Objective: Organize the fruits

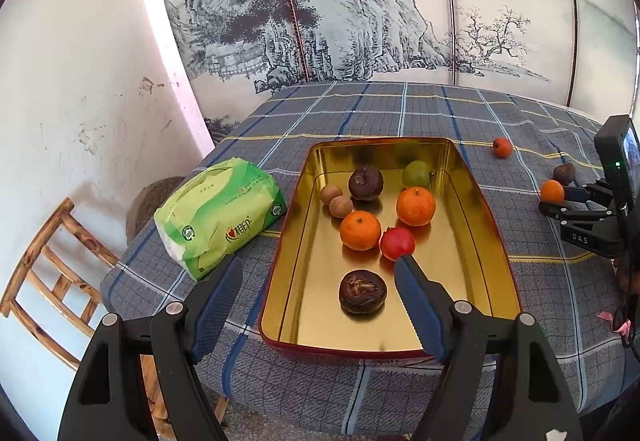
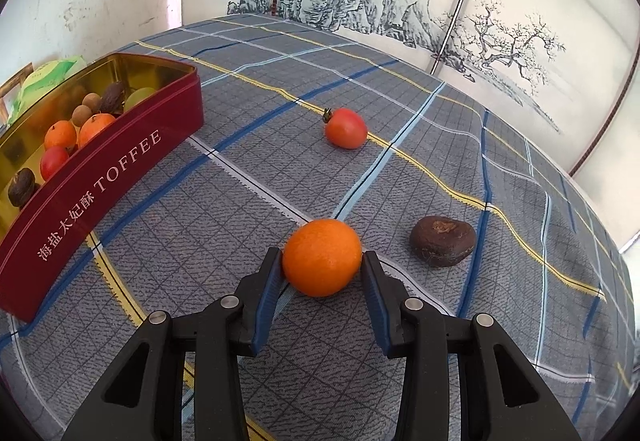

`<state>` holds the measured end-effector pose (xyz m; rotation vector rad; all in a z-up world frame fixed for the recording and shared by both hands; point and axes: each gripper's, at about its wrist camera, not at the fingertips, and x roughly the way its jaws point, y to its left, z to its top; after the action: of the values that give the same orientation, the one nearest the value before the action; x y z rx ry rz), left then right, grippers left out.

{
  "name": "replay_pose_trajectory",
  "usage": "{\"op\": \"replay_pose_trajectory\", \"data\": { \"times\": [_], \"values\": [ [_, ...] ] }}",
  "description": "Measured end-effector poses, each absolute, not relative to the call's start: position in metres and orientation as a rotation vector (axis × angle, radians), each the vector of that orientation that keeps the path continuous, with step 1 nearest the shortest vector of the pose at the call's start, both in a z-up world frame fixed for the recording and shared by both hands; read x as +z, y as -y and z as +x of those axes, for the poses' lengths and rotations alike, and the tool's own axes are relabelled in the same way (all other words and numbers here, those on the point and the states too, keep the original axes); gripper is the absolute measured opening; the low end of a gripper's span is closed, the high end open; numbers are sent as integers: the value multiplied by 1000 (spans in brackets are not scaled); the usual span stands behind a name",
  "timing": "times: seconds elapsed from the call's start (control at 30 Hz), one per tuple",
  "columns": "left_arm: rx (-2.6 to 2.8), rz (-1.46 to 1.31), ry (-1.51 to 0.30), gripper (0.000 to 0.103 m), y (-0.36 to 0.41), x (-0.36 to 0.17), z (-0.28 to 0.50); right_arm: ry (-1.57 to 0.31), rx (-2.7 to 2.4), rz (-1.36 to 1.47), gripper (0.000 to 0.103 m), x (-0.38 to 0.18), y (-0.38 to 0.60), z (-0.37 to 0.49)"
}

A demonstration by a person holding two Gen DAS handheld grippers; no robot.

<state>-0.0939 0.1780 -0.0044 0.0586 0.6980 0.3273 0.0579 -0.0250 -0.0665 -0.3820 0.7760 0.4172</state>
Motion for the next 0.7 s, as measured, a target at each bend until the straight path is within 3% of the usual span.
{"op": "replay_pose_trajectory", "data": {
  "times": [0.7],
  "values": [
    [348,-12,-731,75,-199,-15,-98,-805,476,-189,37,-62,49,28]
  ]
}}
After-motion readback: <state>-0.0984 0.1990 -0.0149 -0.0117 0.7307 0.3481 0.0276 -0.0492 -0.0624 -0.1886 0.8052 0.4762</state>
